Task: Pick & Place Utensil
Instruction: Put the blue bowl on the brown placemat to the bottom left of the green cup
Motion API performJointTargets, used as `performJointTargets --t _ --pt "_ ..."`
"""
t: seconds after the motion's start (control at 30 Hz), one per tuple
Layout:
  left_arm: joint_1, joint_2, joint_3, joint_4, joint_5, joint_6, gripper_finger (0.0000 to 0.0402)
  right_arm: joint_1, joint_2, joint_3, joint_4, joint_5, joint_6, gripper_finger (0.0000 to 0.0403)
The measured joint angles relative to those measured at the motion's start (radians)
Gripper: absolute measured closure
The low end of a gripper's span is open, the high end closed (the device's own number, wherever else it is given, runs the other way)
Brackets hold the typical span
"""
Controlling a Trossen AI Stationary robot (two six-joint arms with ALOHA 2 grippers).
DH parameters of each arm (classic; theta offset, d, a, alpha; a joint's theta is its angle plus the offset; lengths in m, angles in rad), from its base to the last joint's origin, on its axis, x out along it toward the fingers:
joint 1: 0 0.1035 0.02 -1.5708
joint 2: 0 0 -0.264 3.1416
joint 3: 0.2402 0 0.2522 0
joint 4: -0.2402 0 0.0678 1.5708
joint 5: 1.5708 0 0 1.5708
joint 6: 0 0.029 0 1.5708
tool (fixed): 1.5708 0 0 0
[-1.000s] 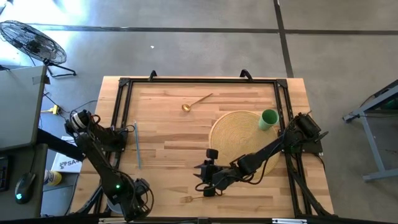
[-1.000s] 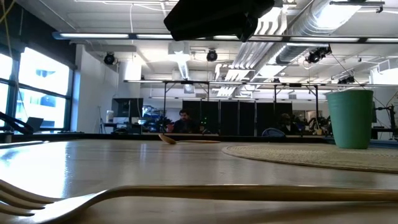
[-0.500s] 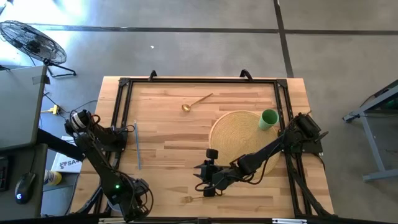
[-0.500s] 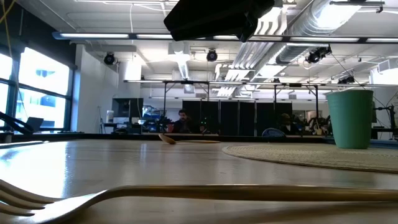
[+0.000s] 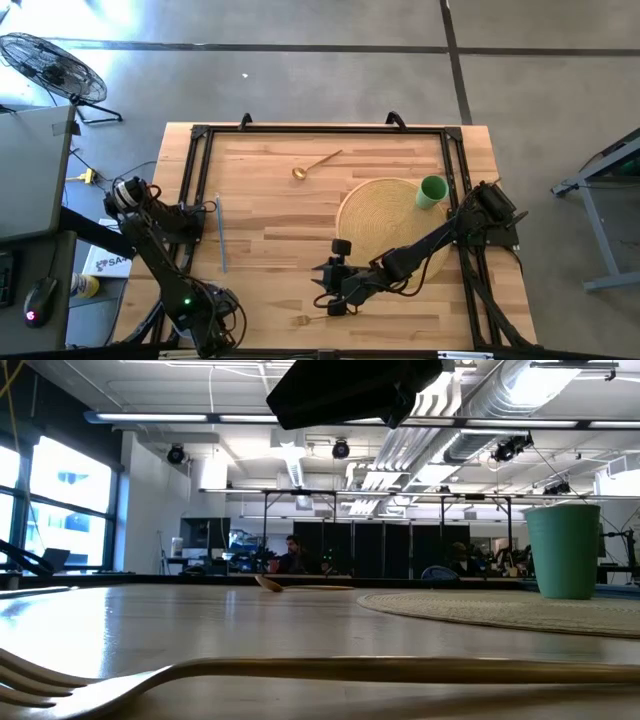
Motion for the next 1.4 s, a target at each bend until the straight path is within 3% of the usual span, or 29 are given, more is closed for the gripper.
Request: performJointTargets --t 0.2,0.8,1.2,1.4 --pt "-0.005 0.002 0.089 -0.144 -0.055 0.022 0.0398 0.002 0.000 0.000 -0.001 0.000 -0.012 0.0284" --pt "-0.002 0.100 0.114 -0.150 0.011 0.098 0.0398 0.010 -0.031 -0.001 -0.046 0.015 -0.012 0.0284" --pt "0.013 0.260 0.378 -0.328 -0.074 0.242 0.0399 0.024 -0.050 -0.001 -0.058 0.047 -0.020 0.0284" --pt "0.032 0.325 0.444 -0.343 -0.097 0.356 0.0399 0.024 -0.050 -0.001 -0.066 0.047 -0.020 0.0284"
